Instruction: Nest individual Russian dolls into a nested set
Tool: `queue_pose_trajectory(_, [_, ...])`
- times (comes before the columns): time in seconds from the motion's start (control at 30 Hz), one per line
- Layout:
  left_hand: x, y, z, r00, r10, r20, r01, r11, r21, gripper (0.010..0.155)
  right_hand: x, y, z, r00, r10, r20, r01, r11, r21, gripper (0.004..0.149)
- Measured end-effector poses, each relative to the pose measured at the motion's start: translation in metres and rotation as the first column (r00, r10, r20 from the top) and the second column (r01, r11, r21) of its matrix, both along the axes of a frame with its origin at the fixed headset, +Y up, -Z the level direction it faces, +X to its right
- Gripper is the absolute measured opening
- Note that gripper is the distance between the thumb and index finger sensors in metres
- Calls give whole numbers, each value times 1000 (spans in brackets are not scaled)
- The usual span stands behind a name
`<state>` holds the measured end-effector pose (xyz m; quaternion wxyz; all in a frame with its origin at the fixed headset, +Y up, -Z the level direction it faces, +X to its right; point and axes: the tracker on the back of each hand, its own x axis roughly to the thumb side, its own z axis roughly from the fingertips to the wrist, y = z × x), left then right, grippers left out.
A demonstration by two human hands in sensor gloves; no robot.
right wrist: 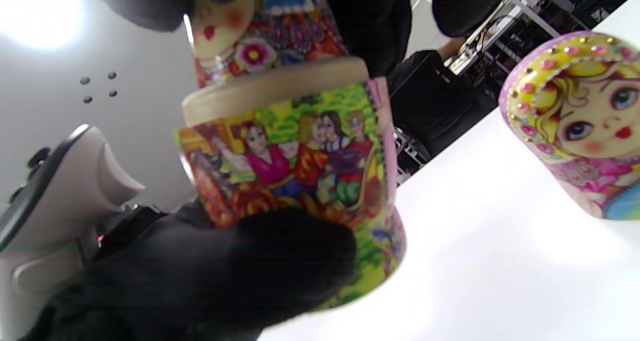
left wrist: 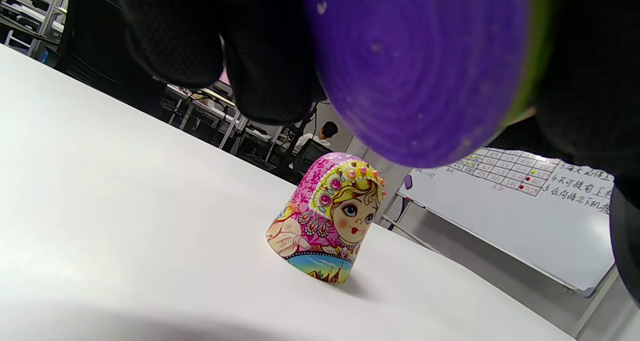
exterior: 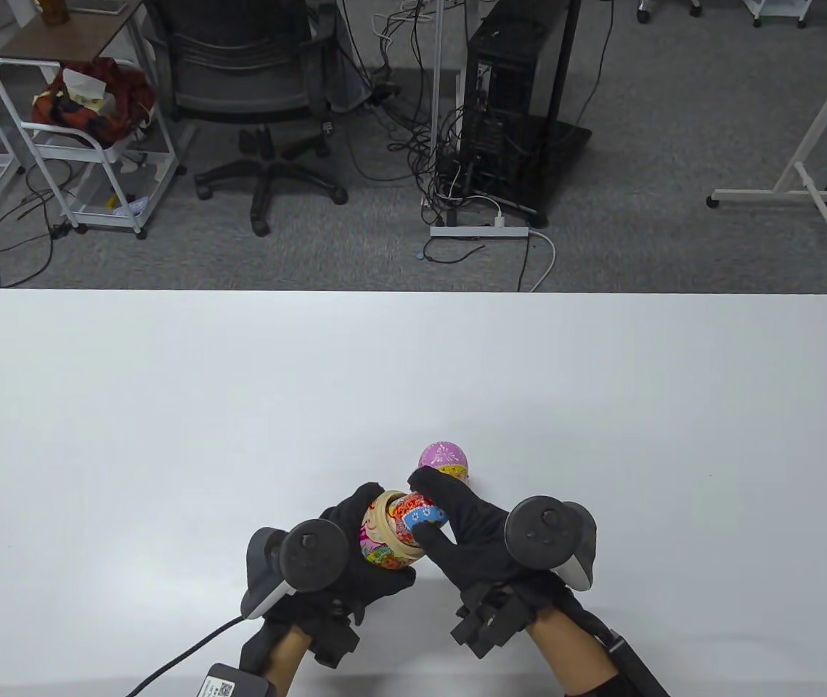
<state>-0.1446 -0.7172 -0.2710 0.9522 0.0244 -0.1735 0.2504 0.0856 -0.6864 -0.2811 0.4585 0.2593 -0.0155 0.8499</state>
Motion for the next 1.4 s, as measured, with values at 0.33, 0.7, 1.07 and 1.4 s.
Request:
queue_pose_trajectory(0.33, [-24, -6, -9, 983, 46, -178, -47, 999, -4, 113, 19, -17, -52, 914, 58, 402, 32, 976, -215, 66])
queue_pose_trajectory(0.7, [-29, -10, -14, 977, 17, -211, -22, 1000, -20, 113, -14, -71, -84, 706, 613, 353, -440, 771, -460, 80])
queue_pose_trajectory(1.07, [-27, -10, -13, 981, -9, -194, 4, 1000, -23, 113, 22, -39, -64, 801, 373, 468, -285, 925, -249, 80])
queue_pose_trajectory(1.4, [-20, -13, -12, 985, -40, -168, 35, 999, -34, 113, 69, -5, -28, 908, -121, 400, 139, 990, -14, 77])
